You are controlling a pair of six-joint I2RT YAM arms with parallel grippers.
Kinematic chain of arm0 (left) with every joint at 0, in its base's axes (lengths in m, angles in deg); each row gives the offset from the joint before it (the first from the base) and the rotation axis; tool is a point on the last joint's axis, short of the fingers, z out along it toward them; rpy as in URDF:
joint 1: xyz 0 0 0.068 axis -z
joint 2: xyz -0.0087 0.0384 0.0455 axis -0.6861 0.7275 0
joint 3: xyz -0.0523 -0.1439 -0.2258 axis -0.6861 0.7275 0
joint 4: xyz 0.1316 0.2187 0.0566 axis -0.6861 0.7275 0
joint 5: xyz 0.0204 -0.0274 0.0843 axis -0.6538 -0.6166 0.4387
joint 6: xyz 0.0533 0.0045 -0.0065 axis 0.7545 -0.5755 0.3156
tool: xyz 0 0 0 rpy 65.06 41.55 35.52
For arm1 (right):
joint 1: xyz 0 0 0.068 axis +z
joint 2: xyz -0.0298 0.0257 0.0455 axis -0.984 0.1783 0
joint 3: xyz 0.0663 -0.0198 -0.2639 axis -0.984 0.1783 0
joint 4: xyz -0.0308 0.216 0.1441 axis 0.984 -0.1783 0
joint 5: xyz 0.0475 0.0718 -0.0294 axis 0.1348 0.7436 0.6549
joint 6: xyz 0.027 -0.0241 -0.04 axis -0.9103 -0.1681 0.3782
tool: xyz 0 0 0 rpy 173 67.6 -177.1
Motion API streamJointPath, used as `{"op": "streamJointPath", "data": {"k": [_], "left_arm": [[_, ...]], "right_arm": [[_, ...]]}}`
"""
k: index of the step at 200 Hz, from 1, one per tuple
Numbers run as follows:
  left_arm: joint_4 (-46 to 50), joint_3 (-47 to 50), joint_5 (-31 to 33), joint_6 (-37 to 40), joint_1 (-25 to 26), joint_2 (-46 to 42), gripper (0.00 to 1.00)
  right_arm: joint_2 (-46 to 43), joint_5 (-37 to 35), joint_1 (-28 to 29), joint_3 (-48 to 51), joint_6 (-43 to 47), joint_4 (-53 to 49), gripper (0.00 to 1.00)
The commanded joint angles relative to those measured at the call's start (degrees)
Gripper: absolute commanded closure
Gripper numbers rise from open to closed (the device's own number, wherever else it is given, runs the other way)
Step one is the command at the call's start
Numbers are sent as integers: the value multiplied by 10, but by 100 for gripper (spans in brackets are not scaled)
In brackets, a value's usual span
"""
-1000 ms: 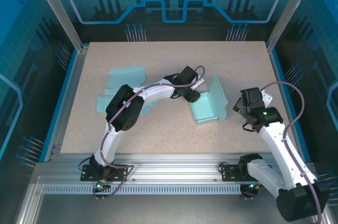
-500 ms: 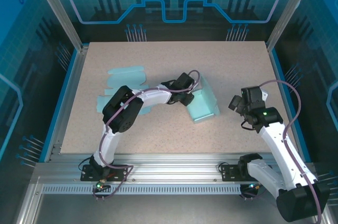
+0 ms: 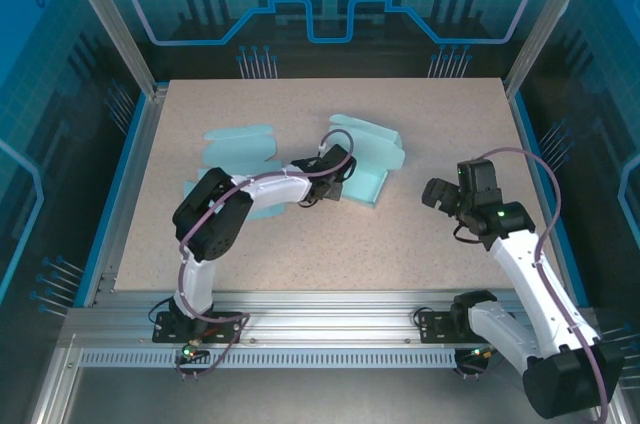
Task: Fold the paper box
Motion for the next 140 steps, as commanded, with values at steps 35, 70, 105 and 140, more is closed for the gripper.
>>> {"op": "streamJointPath", "data": {"k": [35, 70, 105, 140], "left_arm": [[25, 22, 9, -108, -1, -34, 86], [-2, 31, -38, -116, 3, -64, 82], [-68, 65, -99, -120, 5, -124, 73], [-102, 101, -96, -98, 3, -184, 59]], "right_arm": [[38, 63, -6, -18, 44, 37, 0], [67, 101, -5, -21, 71, 63, 0], [96, 123, -4, -35, 96, 87, 0], [130, 140, 0, -63, 119, 108, 0]]}}
